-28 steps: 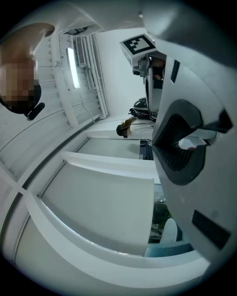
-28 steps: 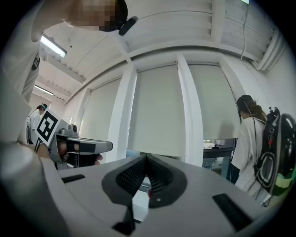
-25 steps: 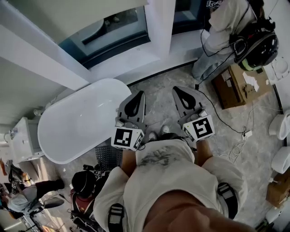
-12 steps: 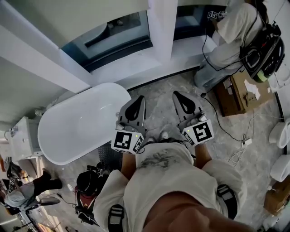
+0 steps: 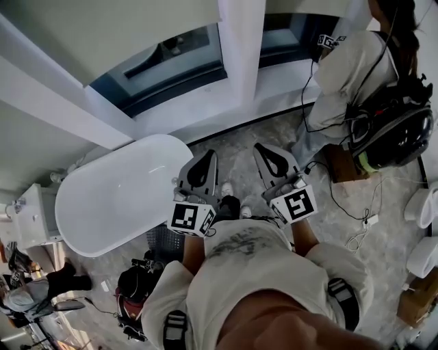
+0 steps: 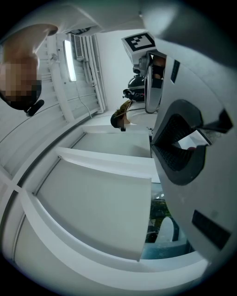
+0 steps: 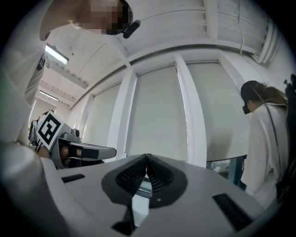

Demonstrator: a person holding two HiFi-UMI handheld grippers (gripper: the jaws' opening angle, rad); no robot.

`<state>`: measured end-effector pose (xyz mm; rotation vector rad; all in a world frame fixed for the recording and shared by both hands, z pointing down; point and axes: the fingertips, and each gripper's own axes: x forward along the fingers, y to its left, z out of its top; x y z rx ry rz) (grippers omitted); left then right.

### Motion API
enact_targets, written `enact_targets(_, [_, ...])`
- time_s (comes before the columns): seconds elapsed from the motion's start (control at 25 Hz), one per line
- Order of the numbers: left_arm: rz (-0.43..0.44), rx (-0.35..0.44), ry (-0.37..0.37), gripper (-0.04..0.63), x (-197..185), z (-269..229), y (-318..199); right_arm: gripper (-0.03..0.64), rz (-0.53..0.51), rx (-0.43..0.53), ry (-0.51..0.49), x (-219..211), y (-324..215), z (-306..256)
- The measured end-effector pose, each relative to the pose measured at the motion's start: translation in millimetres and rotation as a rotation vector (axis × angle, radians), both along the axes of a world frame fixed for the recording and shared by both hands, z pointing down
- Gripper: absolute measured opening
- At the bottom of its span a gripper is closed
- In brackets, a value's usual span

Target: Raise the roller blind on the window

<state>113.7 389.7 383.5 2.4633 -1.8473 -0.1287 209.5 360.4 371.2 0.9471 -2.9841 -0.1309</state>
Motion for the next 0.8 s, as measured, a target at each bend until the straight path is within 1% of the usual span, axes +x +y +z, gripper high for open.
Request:
enact_targets(0.16, [0.017,-0.005,0.005,0.009,-7,7,-22,0.061,-0.005,-0.008,0.019,-12,-17,9])
enact_targets(0.24, [0.022,-0.007,0.01,0.009,-15,10,-34,0.061,-0.002,-0.015,0.011,-19,-28,10])
enact_targets(0.36, [0.031,-0.008,0.01,0.009,-25,13,-55,0.061,0.0,-0.047,0.017,-27,-47,16])
enact_targets(0.8, [0.063,-0.013,0.013,0.009,-72,17,-124,0.061,0.057,-0.076,0.026,-69,-116,23])
